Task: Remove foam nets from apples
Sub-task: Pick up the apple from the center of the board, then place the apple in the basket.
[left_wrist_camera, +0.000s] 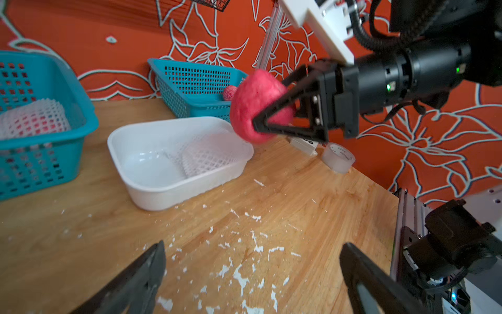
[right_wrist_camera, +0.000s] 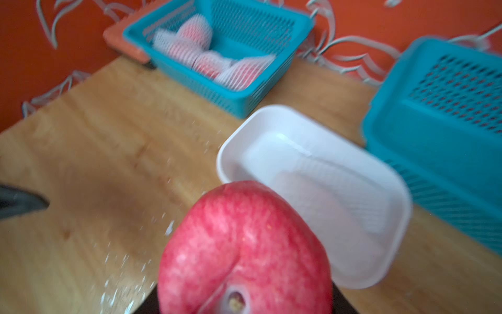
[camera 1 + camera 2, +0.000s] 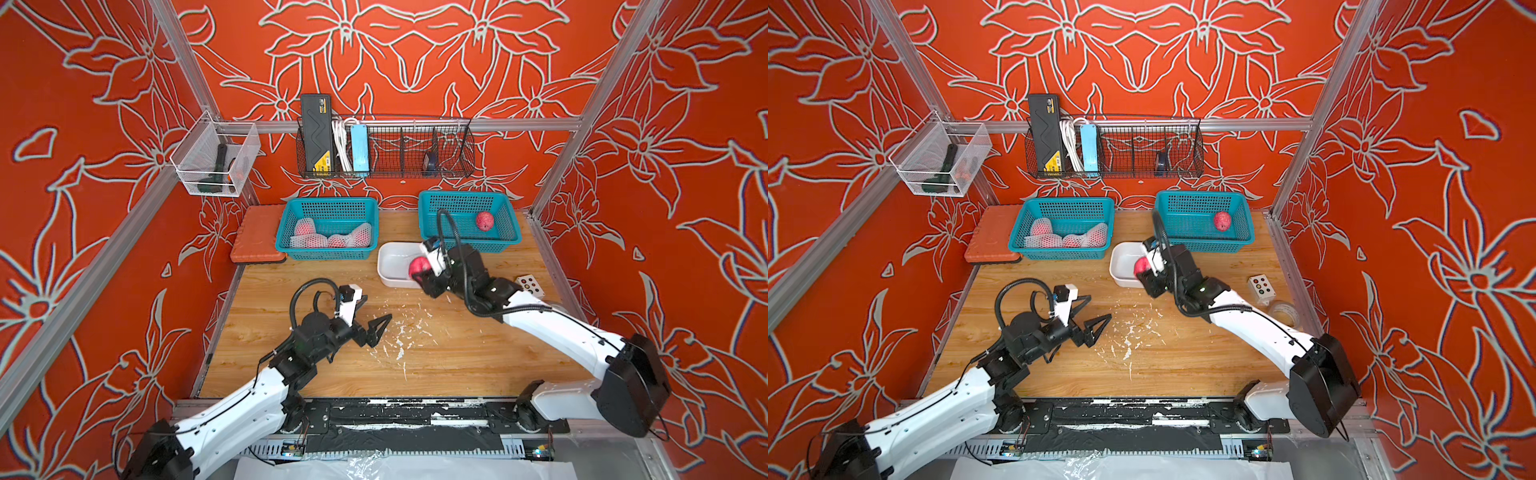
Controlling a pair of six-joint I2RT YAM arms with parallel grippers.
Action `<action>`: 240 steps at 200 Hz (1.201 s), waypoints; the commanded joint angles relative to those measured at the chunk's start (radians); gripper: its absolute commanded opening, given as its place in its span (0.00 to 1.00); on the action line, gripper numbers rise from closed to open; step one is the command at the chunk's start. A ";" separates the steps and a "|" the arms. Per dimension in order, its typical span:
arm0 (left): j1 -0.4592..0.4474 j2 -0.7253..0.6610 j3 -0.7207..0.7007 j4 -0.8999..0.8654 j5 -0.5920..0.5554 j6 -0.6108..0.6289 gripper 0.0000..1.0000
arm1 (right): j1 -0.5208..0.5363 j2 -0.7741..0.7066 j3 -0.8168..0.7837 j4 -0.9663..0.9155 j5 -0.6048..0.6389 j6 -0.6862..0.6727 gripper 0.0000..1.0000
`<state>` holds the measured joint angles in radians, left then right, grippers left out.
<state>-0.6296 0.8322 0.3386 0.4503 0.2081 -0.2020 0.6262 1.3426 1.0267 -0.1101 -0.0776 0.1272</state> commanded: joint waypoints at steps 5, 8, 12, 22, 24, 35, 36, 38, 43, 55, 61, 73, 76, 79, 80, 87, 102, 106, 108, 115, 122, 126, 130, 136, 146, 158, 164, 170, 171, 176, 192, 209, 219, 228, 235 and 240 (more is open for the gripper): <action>-0.007 0.253 0.231 0.016 0.155 0.042 0.98 | -0.176 0.042 0.098 -0.038 0.126 0.032 0.31; -0.008 0.282 0.256 0.009 0.170 0.038 0.98 | -0.196 0.047 0.100 -0.030 0.126 0.035 0.31; -0.013 0.319 0.286 0.006 0.182 0.032 0.98 | -0.230 0.055 0.104 -0.020 0.122 0.038 0.31; -0.032 0.395 0.332 0.031 0.183 0.030 0.98 | -0.310 0.083 0.126 -0.020 0.118 0.059 0.32; -0.038 0.405 0.336 0.041 0.181 0.031 0.98 | -0.327 0.090 0.133 -0.023 0.115 0.063 0.32; -0.055 0.467 0.356 0.091 0.175 0.031 0.98 | -0.404 0.136 0.165 -0.037 0.106 0.078 0.32; -0.056 0.472 0.358 0.095 0.175 0.031 0.98 | -0.413 0.141 0.166 -0.036 0.106 0.078 0.32; -0.057 0.483 0.363 0.100 0.177 0.030 0.98 | -0.428 0.150 0.171 -0.034 0.103 0.081 0.32; -0.060 0.507 0.378 0.107 0.181 0.027 0.98 | -0.458 0.174 0.182 -0.030 0.093 0.082 0.32; -0.063 0.566 0.418 0.112 0.192 0.028 0.98 | -0.529 0.248 0.246 -0.065 0.053 0.085 0.32; -0.065 0.594 0.436 0.111 0.196 0.030 0.98 | -0.557 0.290 0.278 -0.085 0.042 0.085 0.32; -0.064 0.641 0.473 0.094 0.199 0.035 0.98 | -0.597 0.350 0.322 -0.093 0.035 0.076 0.32; -0.064 0.649 0.481 0.088 0.198 0.037 0.98 | -0.604 0.368 0.334 -0.091 0.035 0.072 0.32; -0.064 0.658 0.490 0.082 0.197 0.039 0.98 | -0.607 0.378 0.340 -0.091 0.038 0.067 0.32; -0.065 0.660 0.492 0.079 0.197 0.039 0.98 | -0.608 0.383 0.344 -0.092 0.039 0.066 0.32; -0.065 0.673 0.504 0.070 0.191 0.040 0.98 | -0.619 0.419 0.378 -0.106 0.044 0.047 0.32; -0.065 0.685 0.510 0.080 0.183 0.037 0.98 | -0.629 0.501 0.461 -0.146 0.062 0.011 0.32; -0.064 0.684 0.510 0.082 0.182 0.037 0.98 | -0.631 0.525 0.481 -0.154 0.061 0.003 0.32; -0.064 0.684 0.511 0.082 0.181 0.036 0.98 | -0.631 0.534 0.495 -0.159 0.058 -0.002 0.32; -0.064 0.681 0.513 0.078 0.175 0.039 0.98 | -0.634 0.574 0.534 -0.176 0.041 -0.020 0.32; -0.064 0.675 0.511 0.076 0.165 0.042 0.98 | -0.634 0.607 0.561 -0.183 0.034 -0.033 0.32; -0.065 0.670 0.507 0.078 0.160 0.042 0.98 | -0.635 0.622 0.575 -0.187 0.034 -0.037 0.32; -0.064 0.666 0.501 0.081 0.150 0.042 0.98 | -0.634 0.635 0.583 -0.187 0.032 -0.040 0.32; -0.064 0.659 0.493 0.088 0.139 0.043 0.98 | -0.634 0.650 0.592 -0.179 0.034 -0.047 0.33; -0.064 0.649 0.480 0.093 0.123 0.047 0.98 | -0.634 0.677 0.603 -0.160 0.036 -0.058 0.34; -0.065 0.640 0.470 0.090 0.106 0.051 0.98 | -0.634 0.717 0.641 -0.185 0.051 -0.067 0.34; -0.064 0.637 0.466 0.088 0.099 0.053 0.98 | -0.634 0.739 0.663 -0.199 0.057 -0.074 0.36; -0.063 0.633 0.463 0.083 0.090 0.055 0.98 | -0.634 0.761 0.687 -0.220 0.068 -0.079 0.37; -0.062 0.632 0.463 0.082 0.089 0.056 0.98 | -0.634 0.765 0.691 -0.223 0.070 -0.080 0.37; -0.062 0.627 0.462 0.078 0.079 0.057 0.98 | -0.634 0.781 0.709 -0.235 0.076 -0.083 0.38; -0.056 0.612 0.454 0.071 0.060 0.064 0.98 | -0.634 0.821 0.745 -0.249 0.084 -0.087 0.41; -0.042 0.590 0.444 0.069 0.048 0.060 0.98 | -0.634 0.858 0.776 -0.262 0.095 -0.092 0.45; -0.032 0.576 0.446 0.056 0.044 0.057 0.98 | -0.634 0.873 0.794 -0.271 0.104 -0.093 0.48; -0.019 0.562 0.449 0.038 0.039 0.055 0.98 | -0.634 0.880 0.802 -0.273 0.101 -0.094 0.54; -0.012 0.547 0.449 0.028 0.032 0.055 0.98 | -0.635 0.880 0.803 -0.269 0.103 -0.096 0.59; -0.007 0.538 0.448 0.021 0.026 0.058 0.98 | -0.634 0.881 0.803 -0.265 0.107 -0.096 0.62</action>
<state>-0.6643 1.4296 0.7830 0.4969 0.2680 -0.1558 -0.0113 2.2108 1.7901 -0.3470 0.0010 0.0513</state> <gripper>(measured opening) 0.976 0.587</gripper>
